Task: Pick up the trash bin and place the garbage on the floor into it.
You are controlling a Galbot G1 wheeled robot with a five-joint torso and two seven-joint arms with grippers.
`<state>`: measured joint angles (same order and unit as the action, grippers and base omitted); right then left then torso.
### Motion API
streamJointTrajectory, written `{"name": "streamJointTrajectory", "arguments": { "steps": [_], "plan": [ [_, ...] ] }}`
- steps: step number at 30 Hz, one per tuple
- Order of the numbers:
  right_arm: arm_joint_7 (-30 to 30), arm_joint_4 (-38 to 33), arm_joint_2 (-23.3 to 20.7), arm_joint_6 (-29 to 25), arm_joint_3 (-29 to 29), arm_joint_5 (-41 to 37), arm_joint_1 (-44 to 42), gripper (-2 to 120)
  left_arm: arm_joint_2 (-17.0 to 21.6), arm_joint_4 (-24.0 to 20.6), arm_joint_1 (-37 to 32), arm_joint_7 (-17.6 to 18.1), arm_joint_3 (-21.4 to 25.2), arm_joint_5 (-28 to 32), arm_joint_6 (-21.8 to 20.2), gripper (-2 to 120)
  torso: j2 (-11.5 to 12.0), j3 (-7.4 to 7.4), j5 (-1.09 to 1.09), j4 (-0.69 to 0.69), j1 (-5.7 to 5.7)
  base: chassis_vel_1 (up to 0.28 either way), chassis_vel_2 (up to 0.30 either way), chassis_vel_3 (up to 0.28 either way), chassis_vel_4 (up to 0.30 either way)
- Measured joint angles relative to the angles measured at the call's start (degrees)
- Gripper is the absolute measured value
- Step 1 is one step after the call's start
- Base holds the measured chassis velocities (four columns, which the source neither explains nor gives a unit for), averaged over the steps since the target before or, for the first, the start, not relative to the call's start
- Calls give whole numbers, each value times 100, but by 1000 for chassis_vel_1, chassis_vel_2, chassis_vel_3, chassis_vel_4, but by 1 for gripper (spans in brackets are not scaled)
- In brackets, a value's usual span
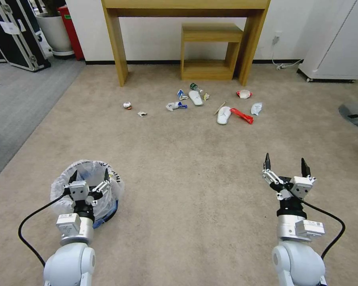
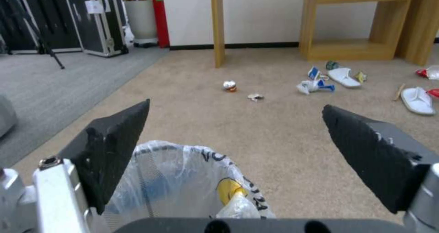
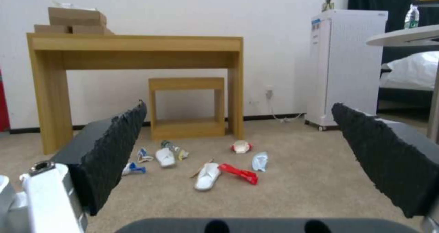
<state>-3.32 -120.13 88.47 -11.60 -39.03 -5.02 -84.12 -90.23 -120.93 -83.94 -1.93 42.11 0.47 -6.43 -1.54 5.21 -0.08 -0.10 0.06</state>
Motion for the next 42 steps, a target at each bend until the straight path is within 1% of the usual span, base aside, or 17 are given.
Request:
{"name": "streamJointTrajectory", "arguments": {
  "steps": [5,13,32,37,42],
  "plan": [
    [112,27,12,-107,-19,-40,3,100,-4,44,9,0,-3,-9,23,100,0,0,0,0,0,0,0,0,0],
    [130,110,40,-205,-47,-26,35,100,-6,113,20,2,1,-29,62,100,0,0,0,0,0,0,0,0,0],
    [36,89,2,-118,-104,-29,66,100,-24,140,23,37,16,-76,63,100,0,0,1,0,0,0,0,0,0],
    [45,80,13,-137,-105,-22,62,100,-17,120,0,54,39,-75,63,100,0,0,1,0,1,74,53,-99,-72],
    [82,58,40,-172,-93,-3,42,100,-12,104,-25,68,51,-70,70,100,0,0,0,1,0,162,168,-159,-145]
  ]
}}
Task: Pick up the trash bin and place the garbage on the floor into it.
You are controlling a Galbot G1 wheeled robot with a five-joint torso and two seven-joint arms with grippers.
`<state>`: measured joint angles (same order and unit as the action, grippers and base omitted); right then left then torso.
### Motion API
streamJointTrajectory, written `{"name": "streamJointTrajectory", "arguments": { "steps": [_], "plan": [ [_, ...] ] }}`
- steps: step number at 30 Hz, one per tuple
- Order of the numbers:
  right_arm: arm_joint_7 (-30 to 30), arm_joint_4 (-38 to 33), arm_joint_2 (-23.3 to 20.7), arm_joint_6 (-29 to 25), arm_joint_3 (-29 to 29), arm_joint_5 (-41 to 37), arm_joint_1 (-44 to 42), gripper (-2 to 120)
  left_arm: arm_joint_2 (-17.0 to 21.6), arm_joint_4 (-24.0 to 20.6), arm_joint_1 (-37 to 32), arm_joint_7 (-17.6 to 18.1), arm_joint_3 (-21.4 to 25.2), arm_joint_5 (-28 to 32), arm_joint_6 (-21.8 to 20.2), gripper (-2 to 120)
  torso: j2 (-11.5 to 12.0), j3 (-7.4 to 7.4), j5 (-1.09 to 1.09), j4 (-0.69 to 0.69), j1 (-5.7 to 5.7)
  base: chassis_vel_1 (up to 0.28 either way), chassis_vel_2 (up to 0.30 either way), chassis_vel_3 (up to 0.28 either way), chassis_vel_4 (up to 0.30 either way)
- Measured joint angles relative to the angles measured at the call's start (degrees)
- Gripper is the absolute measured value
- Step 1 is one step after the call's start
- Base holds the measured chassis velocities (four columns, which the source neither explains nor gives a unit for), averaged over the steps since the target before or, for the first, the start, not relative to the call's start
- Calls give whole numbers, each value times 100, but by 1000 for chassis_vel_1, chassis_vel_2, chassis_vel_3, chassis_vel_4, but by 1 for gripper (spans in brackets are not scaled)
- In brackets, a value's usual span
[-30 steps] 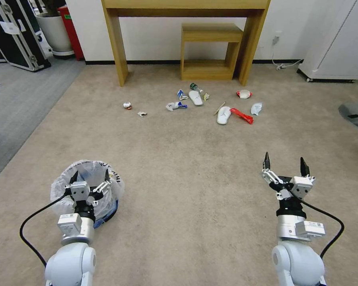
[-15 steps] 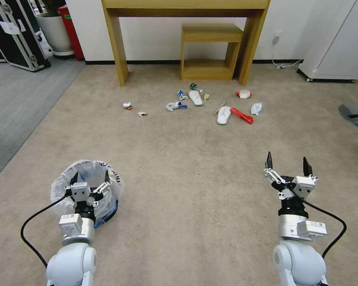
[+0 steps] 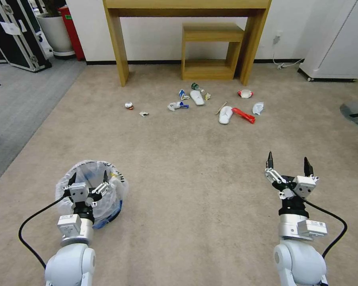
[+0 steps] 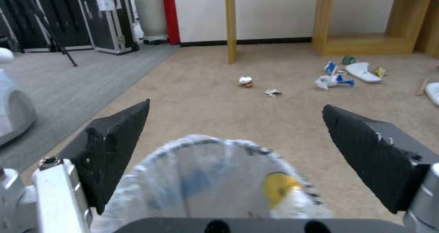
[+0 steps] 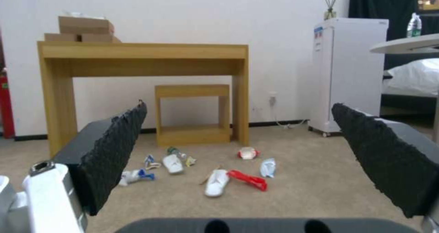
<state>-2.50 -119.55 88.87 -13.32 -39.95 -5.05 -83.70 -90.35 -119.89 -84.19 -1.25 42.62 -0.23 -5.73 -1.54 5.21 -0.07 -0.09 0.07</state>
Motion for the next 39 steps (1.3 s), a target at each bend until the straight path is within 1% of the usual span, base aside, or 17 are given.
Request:
{"name": "streamJointTrajectory", "arguments": {
  "steps": [2,3,6,11,39],
  "plan": [
    [2,0,1,-6,1,8,-2,100,2,-3,-2,3,6,1,2,100,0,0,0,0,0,199,148,-148,-147],
    [25,0,1,-25,-1,16,-3,100,6,-5,-5,5,12,4,7,100,0,0,-4,0,1,119,123,-112,-105],
    [46,5,6,-51,5,39,-22,100,13,-5,-9,11,22,9,13,100,0,0,-1,1,0,65,69,-58,-44],
    [64,49,20,-142,13,79,-16,100,27,-5,-14,10,25,36,13,100,0,0,1,-2,0,0,0,0,0],
    [-11,85,155,-154,3,250,40,100,114,56,-14,44,74,104,15,100,0,0,0,-1,0,3,5,-4,-4]
  ]
}}
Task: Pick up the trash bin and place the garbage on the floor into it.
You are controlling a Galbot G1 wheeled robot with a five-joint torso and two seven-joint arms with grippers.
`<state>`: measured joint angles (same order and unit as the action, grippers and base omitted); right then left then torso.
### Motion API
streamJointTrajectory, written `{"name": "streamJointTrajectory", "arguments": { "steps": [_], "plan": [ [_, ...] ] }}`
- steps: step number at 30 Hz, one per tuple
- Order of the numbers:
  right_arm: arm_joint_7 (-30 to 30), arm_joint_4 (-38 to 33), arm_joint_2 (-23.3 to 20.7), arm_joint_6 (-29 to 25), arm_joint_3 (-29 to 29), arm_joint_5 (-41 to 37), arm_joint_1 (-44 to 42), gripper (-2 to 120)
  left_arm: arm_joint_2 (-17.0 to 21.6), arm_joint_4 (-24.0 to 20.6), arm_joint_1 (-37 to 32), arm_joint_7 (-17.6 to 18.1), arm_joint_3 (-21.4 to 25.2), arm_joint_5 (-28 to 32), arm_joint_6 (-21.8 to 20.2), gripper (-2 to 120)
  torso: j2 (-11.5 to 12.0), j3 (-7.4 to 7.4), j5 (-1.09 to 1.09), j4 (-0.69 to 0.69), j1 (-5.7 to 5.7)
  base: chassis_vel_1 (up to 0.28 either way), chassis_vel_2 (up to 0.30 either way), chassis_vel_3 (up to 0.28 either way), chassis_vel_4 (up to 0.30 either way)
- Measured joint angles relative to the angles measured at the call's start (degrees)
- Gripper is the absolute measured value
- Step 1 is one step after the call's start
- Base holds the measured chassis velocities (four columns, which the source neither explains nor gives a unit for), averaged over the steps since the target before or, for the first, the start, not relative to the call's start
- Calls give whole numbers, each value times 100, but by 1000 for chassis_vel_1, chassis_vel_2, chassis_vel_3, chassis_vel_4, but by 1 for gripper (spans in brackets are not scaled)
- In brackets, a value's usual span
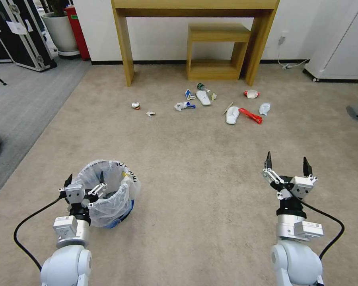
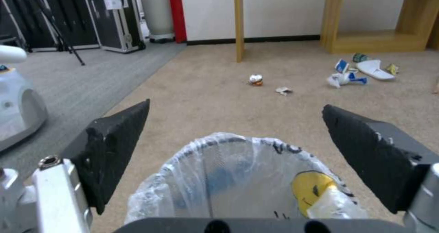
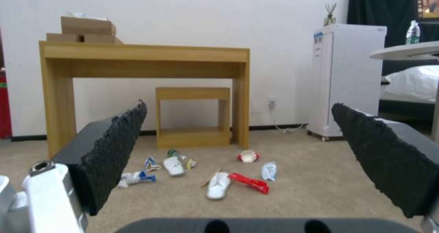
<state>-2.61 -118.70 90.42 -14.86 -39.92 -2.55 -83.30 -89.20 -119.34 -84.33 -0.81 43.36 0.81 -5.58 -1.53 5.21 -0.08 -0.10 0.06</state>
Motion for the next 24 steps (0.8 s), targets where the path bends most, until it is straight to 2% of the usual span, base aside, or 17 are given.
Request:
{"name": "streamJointTrajectory", "arguments": {
  "steps": [9,24],
  "plan": [
    [54,76,23,-44,13,15,52,100,9,65,21,7,7,4,5,100,0,0,-2,2,1,97,104,-94,-88],
    [126,51,-5,125,-1,20,63,100,22,89,45,7,20,18,-14,100,0,-1,0,1,0,-10,14,10,-13]
  ]
}}
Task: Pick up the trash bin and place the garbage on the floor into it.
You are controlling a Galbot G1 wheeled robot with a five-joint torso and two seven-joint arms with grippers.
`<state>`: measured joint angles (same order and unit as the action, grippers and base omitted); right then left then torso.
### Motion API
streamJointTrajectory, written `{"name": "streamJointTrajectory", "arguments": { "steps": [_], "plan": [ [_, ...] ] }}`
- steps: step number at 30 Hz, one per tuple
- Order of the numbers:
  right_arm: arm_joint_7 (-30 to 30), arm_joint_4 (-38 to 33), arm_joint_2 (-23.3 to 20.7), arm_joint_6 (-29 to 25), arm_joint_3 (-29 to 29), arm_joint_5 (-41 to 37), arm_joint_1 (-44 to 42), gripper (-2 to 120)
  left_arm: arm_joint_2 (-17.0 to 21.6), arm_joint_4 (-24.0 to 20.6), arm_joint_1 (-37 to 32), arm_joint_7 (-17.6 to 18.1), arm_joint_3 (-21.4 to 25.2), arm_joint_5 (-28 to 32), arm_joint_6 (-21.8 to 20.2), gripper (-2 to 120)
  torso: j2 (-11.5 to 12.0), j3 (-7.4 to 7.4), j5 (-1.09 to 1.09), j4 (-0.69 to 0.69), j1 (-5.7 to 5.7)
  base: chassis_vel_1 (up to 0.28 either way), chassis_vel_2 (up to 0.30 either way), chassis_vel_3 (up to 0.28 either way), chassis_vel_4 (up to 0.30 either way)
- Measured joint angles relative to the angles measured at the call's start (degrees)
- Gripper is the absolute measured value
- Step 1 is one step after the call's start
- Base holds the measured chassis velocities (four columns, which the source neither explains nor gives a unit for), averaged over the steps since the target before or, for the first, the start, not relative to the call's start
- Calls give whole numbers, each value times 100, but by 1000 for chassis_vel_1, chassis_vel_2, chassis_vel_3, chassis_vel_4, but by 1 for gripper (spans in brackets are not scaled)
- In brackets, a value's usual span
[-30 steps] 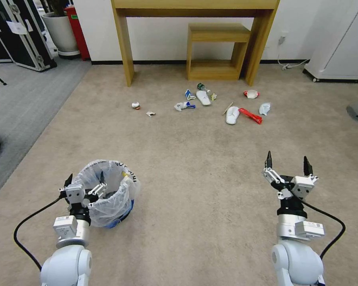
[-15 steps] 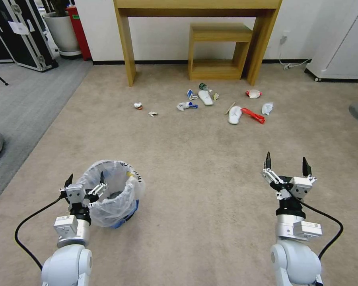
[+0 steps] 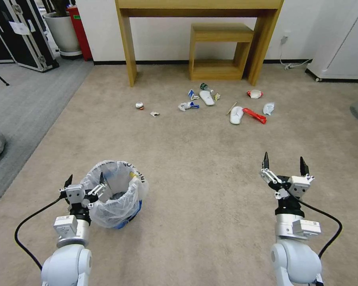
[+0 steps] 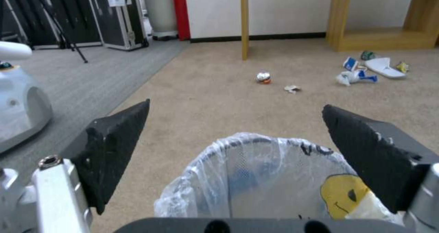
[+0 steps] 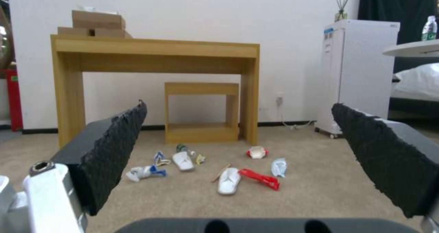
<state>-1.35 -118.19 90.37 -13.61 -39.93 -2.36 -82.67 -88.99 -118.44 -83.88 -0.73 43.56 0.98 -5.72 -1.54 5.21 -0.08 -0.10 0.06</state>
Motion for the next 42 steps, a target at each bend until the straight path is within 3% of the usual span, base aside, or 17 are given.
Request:
{"name": "streamJointTrajectory", "arguments": {
  "steps": [18,26,28,30,32,35,37,38,39,41,42],
  "plan": [
    [-97,56,5,15,88,18,37,100,-13,28,13,-2,-12,-4,1,100,2,2,0,0,2,-138,143,137,-141],
    [-160,88,3,18,137,29,33,100,130,90,8,54,-47,243,-362,100,2,0,0,0,1,0,0,0,0],
    [-167,71,-64,32,135,-38,5,100,350,126,-5,162,-69,638,-753,100,2,0,0,0,1,0,0,0,0],
    [-168,64,-76,34,134,-53,-1,100,408,137,-4,195,-72,743,-835,100,2,0,0,0,0,0,0,0,0],
    [-167,29,-111,43,116,-99,-29,100,749,160,-12,401,-107,1391,-1239,100,2,0,-1,-1,1,0,0,0,0],
    [-162,21,-117,44,109,-108,-31,100,971,159,-23,535,-124,1752,-1473,100,1,0,-2,0,0,0,0,0,0],
    [-159,12,-118,45,106,-115,-36,100,1370,133,-39,722,-136,2261,-1774,100,1,0,-1,0,0,0,0,0,0],
    [-158,6,-115,45,106,-116,-43,100,1754,101,-60,939,-141,2666,-2088,100,1,0,-1,-1,1,0,0,0,0],
    [-158,6,-115,45,106,-116,-43,100,1754,101,-60,939,-141,2666,-2088,100,1,0,-1,-1,1,0,0,0,0],
    [-160,0,-102,45,109,-113,-62,100,2316,115,-112,1238,-129,3214,-2410,100,0,0,-1,-1,0,0,0,0,0],
    [-160,0,-102,45,109,-113,-62,100,2316,115,-112,1238,-129,3214,-2410,100,0,0,-1,-1,0,0,0,0,0]
  ]
}}
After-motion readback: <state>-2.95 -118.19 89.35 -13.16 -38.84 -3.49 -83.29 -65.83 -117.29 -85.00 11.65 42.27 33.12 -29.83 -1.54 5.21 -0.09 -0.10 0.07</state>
